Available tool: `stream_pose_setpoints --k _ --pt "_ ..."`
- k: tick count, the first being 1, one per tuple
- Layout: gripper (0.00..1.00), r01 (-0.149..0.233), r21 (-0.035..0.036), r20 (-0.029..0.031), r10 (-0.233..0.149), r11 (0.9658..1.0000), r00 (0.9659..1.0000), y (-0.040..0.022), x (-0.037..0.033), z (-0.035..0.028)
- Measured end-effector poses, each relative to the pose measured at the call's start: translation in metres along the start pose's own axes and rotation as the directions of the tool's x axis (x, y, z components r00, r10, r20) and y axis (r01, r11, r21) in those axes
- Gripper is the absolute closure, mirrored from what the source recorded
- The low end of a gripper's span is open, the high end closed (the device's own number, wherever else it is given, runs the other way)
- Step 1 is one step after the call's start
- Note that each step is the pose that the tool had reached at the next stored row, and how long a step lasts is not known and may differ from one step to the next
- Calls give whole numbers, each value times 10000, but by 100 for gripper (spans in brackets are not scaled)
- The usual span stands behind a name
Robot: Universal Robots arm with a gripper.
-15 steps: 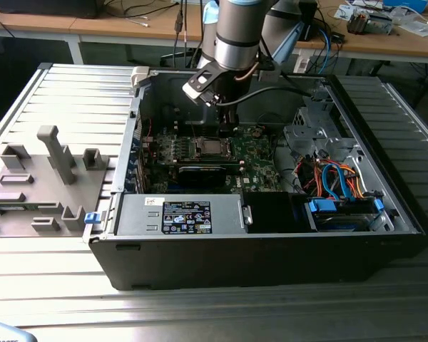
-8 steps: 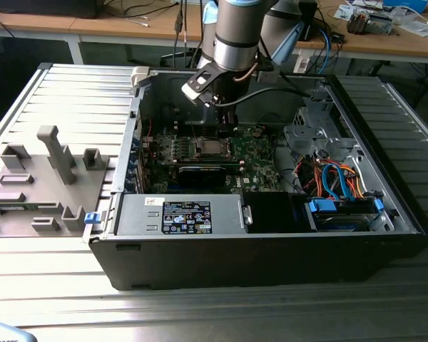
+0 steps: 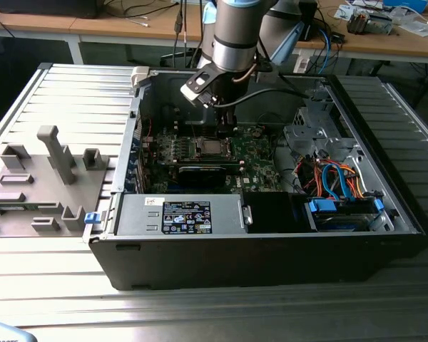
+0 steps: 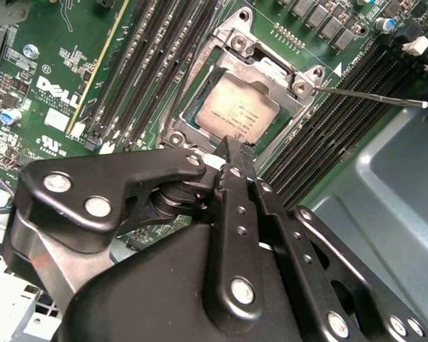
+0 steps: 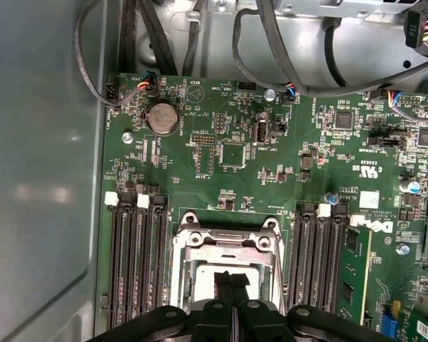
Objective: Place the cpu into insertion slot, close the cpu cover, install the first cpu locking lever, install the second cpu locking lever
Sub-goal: 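Close the cpu cover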
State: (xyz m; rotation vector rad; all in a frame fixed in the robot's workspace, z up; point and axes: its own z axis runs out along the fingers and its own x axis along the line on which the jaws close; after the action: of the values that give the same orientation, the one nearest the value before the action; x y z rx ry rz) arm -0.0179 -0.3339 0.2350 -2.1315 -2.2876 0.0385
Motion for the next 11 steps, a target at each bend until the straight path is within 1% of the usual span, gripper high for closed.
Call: stream_pose_setpoints --k 11 --pt "89 0 0 -1 0 10000 10000 -18 1 19"
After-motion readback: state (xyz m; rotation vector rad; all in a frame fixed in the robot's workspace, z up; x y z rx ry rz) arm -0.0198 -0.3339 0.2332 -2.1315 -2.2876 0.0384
